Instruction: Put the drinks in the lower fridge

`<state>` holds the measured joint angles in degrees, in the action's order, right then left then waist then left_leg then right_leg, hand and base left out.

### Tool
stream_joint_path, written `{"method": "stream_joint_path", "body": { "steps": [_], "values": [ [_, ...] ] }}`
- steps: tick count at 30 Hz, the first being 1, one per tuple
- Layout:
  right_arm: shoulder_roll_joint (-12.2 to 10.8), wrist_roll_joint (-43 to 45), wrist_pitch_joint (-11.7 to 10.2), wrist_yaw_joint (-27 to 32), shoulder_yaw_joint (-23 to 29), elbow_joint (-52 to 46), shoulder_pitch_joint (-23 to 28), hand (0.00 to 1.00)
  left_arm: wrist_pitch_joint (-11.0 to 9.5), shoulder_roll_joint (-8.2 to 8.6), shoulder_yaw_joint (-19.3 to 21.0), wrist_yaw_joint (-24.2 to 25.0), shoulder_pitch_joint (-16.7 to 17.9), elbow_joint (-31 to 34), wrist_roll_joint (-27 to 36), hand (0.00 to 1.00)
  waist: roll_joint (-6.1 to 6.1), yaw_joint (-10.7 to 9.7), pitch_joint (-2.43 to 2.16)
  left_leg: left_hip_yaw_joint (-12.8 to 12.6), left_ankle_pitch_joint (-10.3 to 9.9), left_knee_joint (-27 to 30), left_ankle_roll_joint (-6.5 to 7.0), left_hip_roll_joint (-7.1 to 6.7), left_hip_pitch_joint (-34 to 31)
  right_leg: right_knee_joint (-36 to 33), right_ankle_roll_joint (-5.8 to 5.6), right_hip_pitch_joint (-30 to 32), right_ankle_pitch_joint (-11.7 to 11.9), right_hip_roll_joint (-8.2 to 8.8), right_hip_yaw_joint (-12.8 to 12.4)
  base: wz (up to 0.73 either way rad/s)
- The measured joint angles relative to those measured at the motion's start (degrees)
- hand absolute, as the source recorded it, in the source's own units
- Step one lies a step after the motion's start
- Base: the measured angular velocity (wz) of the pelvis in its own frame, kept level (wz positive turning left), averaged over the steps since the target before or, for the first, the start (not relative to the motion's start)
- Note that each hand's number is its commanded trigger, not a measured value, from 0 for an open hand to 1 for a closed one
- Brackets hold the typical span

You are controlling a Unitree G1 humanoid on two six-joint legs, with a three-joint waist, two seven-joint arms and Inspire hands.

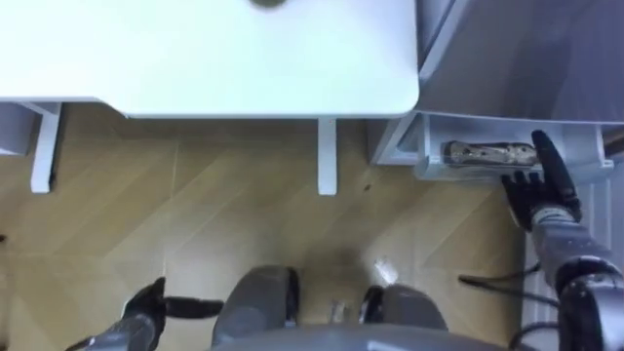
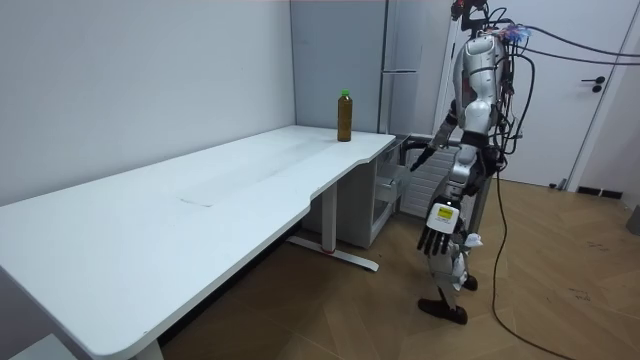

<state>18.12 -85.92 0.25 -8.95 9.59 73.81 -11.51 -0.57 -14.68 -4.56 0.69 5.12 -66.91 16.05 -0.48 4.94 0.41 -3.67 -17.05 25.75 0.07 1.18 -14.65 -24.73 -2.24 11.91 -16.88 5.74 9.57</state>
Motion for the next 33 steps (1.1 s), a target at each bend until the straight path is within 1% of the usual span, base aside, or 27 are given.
{"method": "stream_joint_path", "body": {
  "steps": [1,3,4,5,6,8,9,10,11,12,13,15,16,18,19,20,21,23,24,26,27,28,29,30,31,32,33],
  "values": [
    [0.0,1.0,0.1,-0.4,0.0,0.0,0.9,0.00,-0.3,-0.04,0.3,0.0,0.5,0.0,0.0,0.00,-0.20,-0.1,-0.16,0.0,0.3,-1.2,-0.04,-0.02,1.3,1.3,-0.03,-1.4,0.4,-0.16,0.1,-0.09],
    [0.1,4.0,0.4,-2.0,0.2,-0.4,3.6,0.00,-1.3,-0.07,2.5,0.0,2.4,0.6,-0.2,0.00,-0.64,-0.8,-0.34,-0.2,0.9,-4.6,-0.13,-0.03,4.9,5.2,-0.18,-5.2,1.6,-0.64,0.2,-0.06],
    [0.1,4.6,0.4,-2.2,0.2,-0.4,4.1,0.00,-1.3,-0.05,3.1,0.0,2.8,0.6,0.0,0.00,-0.78,-1.1,-0.30,-0.3,0.9,-5.0,-0.15,-0.03,5.6,5.8,-0.26,-5.7,1.7,-0.74,0.2,-0.05],
    [0.1,5.5,0.5,-3.2,0.0,-0.5,5.5,0.00,-1.5,-0.03,4.1,0.0,4.0,1.0,0.1,0.00,-1.12,-1.7,-0.38,-0.3,0.9,-5.7,-0.15,-0.05,6.9,7.2,-0.31,-7.4,1.9,-0.89,0.2,-0.04],
    [0.1,5.8,0.5,-4.4,-0.6,-0.8,7.2,0.00,-1.4,-0.01,4.4,-0.1,5.2,1.8,0.1,0.00,-1.41,-1.8,-0.40,-0.3,0.9,-6.6,-0.15,-0.08,8.4,8.3,-0.36,-9.0,2.0,-0.99,0.2,0.00],
    [-0.1,7.2,0.7,-5.9,-1.4,-0.8,9.7,0.00,-1.4,0.08,4.6,-0.1,6.9,3.1,0.2,0.00,-1.86,-2.1,-0.27,-0.1,0.9,-7.7,-0.18,-0.13,10.2,10.1,-0.39,-11.1,2.3,-1.18,0.2,0.00],
    [-0.2,8.0,1.1,-6.4,-1.5,-0.8,11.0,0.00,-1.4,0.20,4.6,-0.1,7.2,3.4,0.4,0.00,-2.12,-2.0,-0.32,0.0,0.9,-8.2,-0.22,-0.14,11.0,10.7,-0.38,-11.8,2.3,-1.22,0.3,0.00],
    [-0.4,8.3,1.1,-6.6,-1.5,-0.9,11.5,0.00,-1.4,0.32,4.9,-0.1,7.2,3.3,0.5,0.00,-2.20,-2.1,-0.27,0.1,0.9,-8.5,-0.25,-0.15,11.3,11.1,-0.38,-12.3,2.4,-1.24,0.6,0.08],
    [-0.7,9.4,1.1,-7.2,-1.5,-0.9,13.0,0.00,-1.4,0.70,6.2,-0.1,7.2,3.3,0.5,0.00,-2.27,-2.4,-0.20,0.7,1.0,-8.7,-0.29,-0.18,11.8,11.9,-0.46,-13.3,2.7,-1.27,1.5,0.15],
    [-1.1,10.3,1.1,-7.6,-1.4,-0.9,14.1,0.00,-1.5,0.97,7.3,-0.1,7.3,3.3,0.5,0.00,-2.26,-2.6,-0.22,0.9,1.0,-9.4,-0.35,-0.14,12.8,12.6,-0.51,-14.3,2.9,-1.46,1.8,0.14],
    [-1.3,11.2,1.1,-7.9,-1.4,-0.9,14.6,0.00,-1.5,1.15,8.0,-0.1,7.5,3.3,0.5,0.00,-2.22,-2.6,-0.13,0.8,1.0,-9.7,-0.35,-0.11,13.4,13.0,-0.49,-14.9,3.0,-1.56,1.8,0.00],
    [-2.5,16.4,0.9,-9.0,-1.5,-1.1,16.1,0.00,-2.4,1.66,9.7,-0.1,8.6,3.3,0.5,0.00,-2.25,-3.0,-0.20,0.7,1.0,-10.4,-0.39,-0.10,14.4,14.4,-0.55,-16.3,3.4,-1.72,2.2,-0.05],
    [-2.8,17.6,0.8,-9.2,-1.5,-1.1,16.3,0.00,-2.4,1.87,10.2,-0.1,8.6,3.3,0.5,0.00,-2.26,-3.1,-0.17,0.8,1.0,-10.4,-0.39,-0.10,14.3,14.5,-0.56,-16.3,3.5,-1.75,2.3,0.00],
    [-3.9,26.6,0.6,-9.3,-2.2,-0.8,17.2,0.00,-2.7,2.32,10.7,-0.3,8.5,3.3,0.9,0.00,-2.42,-2.9,-0.11,1.1,1.0,-10.6,-0.39,-0.14,14.3,14.9,-0.54,-16.1,3.5,-1.79,1.9,-0.07],
    [-4.1,29.0,0.5,-9.3,-2.8,-0.8,17.2,0.00,-2.8,2.42,10.7,-0.3,8.6,3.3,0.9,0.00,-2.44,-2.8,-0.12,1.1,1.0,-10.6,-0.39,-0.14,14.3,14.9,-0.54,-16.1,3.5,-1.79,1.9,-0.09],
    [-4.4,33.9,0.4,-9.2,-4.1,-0.9,17.9,0.00,-2.8,2.58,10.7,-0.4,8.7,3.3,0.8,0.00,-2.47,-2.8,-0.14,1.4,1.0,-10.6,-0.39,-0.14,14.4,14.9,-0.52,-16.1,3.5,-1.80,1.8,-0.05],
    [-5.0,38.4,0.4,-9.0,-4.9,-0.8,17.7,0.00,-2.9,2.79,11.1,-0.5,8.7,3.3,0.8,0.00,-2.51,-2.7,-0.11,1.9,1.0,-10.6,-0.39,-0.16,14.4,14.9,-0.49,-16.1,3.5,-1.86,1.9,0.00],
    [-5.8,43.4,0.4,-8.3,-6.1,-0.2,17.9,0.00,-3.3,3.07,11.2,-0.5,8.7,2.9,1.3,0.00,-2.38,-2.6,-0.07,3.0,1.0,-10.6,-0.39,-0.15,14.3,14.9,-0.30,-16.1,3.7,-1.97,2.4,0.03],
    [-6.3,46.5,0.4,-7.9,-6.3,0.4,17.9,0.00,-3.3,3.37,11.2,-0.6,8.7,2.8,1.3,0.00,-1.93,-2.7,0.06,3.5,1.0,-10.6,-0.39,-0.16,14.3,14.8,-0.27,-16.2,3.8,-1.99,3.3,0.09],
    [-6.8,50.4,0.3,-6.6,-6.4,1.6,17.8,0.00,-3.5,4.05,11.2,-0.6,8.7,2.8,1.4,0.00,-1.76,-2.6,0.06,4.9,1.0,-11.0,-0.39,-0.14,14.8,13.9,-0.21,-16.0,3.8,-2.08,3.5,0.08],
    [-7.0,52.2,0.2,-5.6,-6.5,2.1,17.8,0.00,-3.5,4.54,11.3,-0.6,8.6,2.7,1.3,0.00,-1.29,-2.0,0.31,6.3,1.0,-11.5,-0.41,-0.04,15.4,13.0,-0.20,-16.0,3.8,-2.17,4.0,0.00],
    [-7.1,53.2,0.3,-5.0,-6.5,2.3,17.8,0.00,-3.5,4.76,11.4,-0.7,8.6,2.5,1.3,0.00,-1.26,-1.6,0.27,6.8,1.1,-11.8,-0.46,-0.04,15.7,12.9,-0.20,-16.1,3.8,-2.17,4.5,-0.06],
    [-7.4,55.5,0.3,-4.2,-6.5,2.8,17.8,0.00,-3.5,5.24,12.2,-1.0,8.7,2.5,1.3,0.00,-1.31,-1.0,0.35,7.5,1.1,-12.4,-0.53,-0.14,16.3,13.7,-0.21,-16.9,3.8,-2.17,5.0,0.00],
    [-7.5,57.6,0.4,-3.5,-6.5,3.0,17.7,0.00,-3.4,5.71,13.5,-1.7,8.7,2.6,1.3,0.00,-1.57,-1.2,0.38,7.6,1.1,-12.5,-0.53,-0.42,16.3,15.0,-0.19,-17.9,3.9,-2.11,5.1,0.08],
    [-7.5,58.2,0.5,-3.1,-6.5,3.0,17.7,0.00,-3.4,5.88,14.0,-1.9,8.7,2.7,1.4,0.00,-1.79,-1.2,0.32,7.7,1.1,-12.5,-0.53,-0.50,16.3,15.2,-0.19,-18.1,3.9,-2.10,5.2,0.24],
    [-7.6,59.1,0.6,-2.2,-6.5,3.0,17.8,0.00,-3.0,6.15,15.0,-2.3,8.7,2.8,1.4,0.00,-1.57,-1.2,0.41,8.6,1.1,-12.5,-0.53,-0.53,16.3,15.1,-0.18,-18.3,3.9,-2.11,5.8,0.29],
    [-7.7,59.7,0.6,-1.2,-6.5,3.0,18.0,0.00,-2.6,6.36,16.1,-3.0,8.7,2.8,2.6,0.00,-1.65,-1.0,0.32,9.0,1.1,-12.5,-0.53,-0.62,16.5,15.0,-0.18,-18.4,3.9,-2.09,6.5,0.25]
  ]
}}
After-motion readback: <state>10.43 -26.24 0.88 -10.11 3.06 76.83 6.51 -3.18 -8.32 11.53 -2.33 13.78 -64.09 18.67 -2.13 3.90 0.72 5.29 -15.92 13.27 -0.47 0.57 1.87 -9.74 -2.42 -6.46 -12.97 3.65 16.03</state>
